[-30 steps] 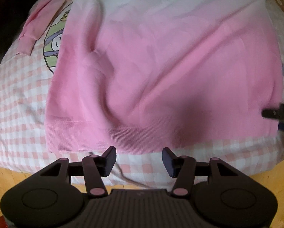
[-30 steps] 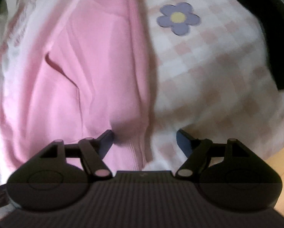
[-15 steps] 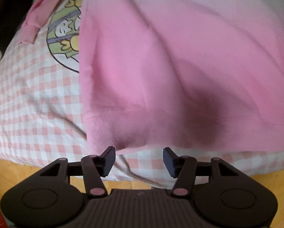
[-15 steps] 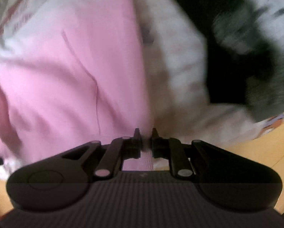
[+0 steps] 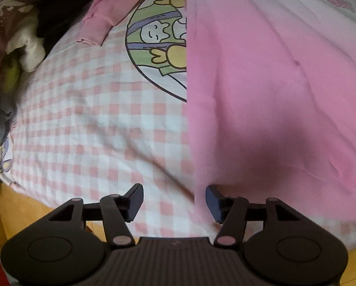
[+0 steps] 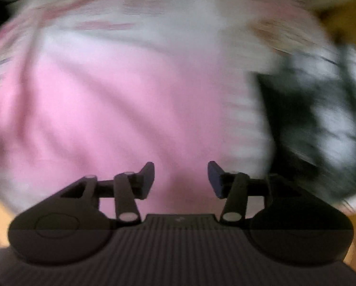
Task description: Fold clothes
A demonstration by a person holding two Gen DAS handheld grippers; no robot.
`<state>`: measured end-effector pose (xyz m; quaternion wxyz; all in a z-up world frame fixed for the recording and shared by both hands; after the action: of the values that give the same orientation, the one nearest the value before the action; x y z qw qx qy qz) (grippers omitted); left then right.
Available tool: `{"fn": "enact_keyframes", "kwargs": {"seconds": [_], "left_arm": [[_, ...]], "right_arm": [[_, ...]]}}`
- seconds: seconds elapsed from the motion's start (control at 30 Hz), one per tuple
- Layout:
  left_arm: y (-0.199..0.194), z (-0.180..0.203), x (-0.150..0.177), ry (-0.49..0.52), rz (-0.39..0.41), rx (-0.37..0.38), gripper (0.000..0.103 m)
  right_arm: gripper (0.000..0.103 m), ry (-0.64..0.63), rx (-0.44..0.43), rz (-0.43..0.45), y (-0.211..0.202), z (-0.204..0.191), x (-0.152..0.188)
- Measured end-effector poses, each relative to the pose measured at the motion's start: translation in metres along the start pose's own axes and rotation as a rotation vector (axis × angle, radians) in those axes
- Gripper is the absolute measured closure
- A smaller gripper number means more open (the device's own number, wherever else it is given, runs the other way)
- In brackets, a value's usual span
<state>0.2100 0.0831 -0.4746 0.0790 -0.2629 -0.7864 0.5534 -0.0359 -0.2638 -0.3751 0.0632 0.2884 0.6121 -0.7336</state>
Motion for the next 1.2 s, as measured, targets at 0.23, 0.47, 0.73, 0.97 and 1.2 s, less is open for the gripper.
{"fn": "enact_keyframes", "kwargs": {"seconds": [0.23,0.47,0.73,0.97,1.2], "left_arm": [[0.030,0.016,-0.014,-0.037,-0.045,0.153,0.055],[0.019,-0.020,0.034,-0.023,-0.155,-0.017,0.103],[0.019,-0.091,0.055,-0.077,-0.170,-0.021,0.095],[-0.017,0.013,-0.045,0.087,0.076,0.309,0.056],[0.051,0.054,-0.043,0.218,0.019,0.086,0.036]], "right_arm": [[0.050,0.074,0.010,-0.135,0.043,-0.024,0.014],[0.048,0.082,0.075,-0.241,0.049,-0.015,0.034],[0.042,0.084,0.157,-0.242,0.038,-0.007,0.047],[0.042,0.096,0.095,-0.069,0.040,-0.023,-0.010],[0.036,0.081,0.170,-0.227,0.087,0.014,0.024]]}}
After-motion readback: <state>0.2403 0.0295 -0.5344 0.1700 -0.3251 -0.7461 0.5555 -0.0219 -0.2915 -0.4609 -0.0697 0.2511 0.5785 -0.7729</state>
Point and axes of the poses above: each gripper's, at about its wrist camera, not at the fingertips, and y roughly the way its jaws point, z to its right, x to its underside, the point moved 9 cm from there along y, roughly the way its jaws point, and after that the axes turned 13 degrees about z, right-handed, at the moved point
